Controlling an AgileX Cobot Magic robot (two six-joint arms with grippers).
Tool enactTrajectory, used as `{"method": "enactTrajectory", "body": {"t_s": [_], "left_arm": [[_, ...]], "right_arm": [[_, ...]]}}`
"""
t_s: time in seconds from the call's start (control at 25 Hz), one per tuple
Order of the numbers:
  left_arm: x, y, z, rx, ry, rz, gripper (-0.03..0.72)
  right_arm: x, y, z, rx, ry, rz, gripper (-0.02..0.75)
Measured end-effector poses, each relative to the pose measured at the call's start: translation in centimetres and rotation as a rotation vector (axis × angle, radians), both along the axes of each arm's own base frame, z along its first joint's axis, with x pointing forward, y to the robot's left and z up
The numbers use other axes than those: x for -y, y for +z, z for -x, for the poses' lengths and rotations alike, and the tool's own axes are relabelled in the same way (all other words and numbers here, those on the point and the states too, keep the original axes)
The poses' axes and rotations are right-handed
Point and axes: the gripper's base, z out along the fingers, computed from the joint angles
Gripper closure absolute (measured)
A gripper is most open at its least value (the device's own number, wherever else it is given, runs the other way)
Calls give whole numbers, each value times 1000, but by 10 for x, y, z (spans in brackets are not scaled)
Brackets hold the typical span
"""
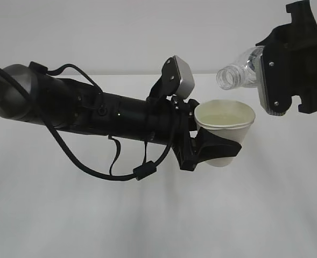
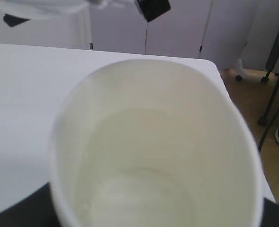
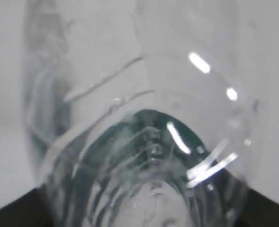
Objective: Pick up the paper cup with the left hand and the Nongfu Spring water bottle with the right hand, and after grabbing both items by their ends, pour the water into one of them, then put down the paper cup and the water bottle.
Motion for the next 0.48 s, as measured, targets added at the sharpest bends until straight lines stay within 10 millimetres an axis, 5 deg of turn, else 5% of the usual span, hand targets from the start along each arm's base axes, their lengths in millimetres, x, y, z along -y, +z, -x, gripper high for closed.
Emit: {"method": "enactTrajectory", "body": {"t_s": [0.48], "left_arm": [[0, 0, 0, 0, 1, -1, 251]], "right_arm": [[-1, 0, 0, -43, -65, -168, 291]]}}
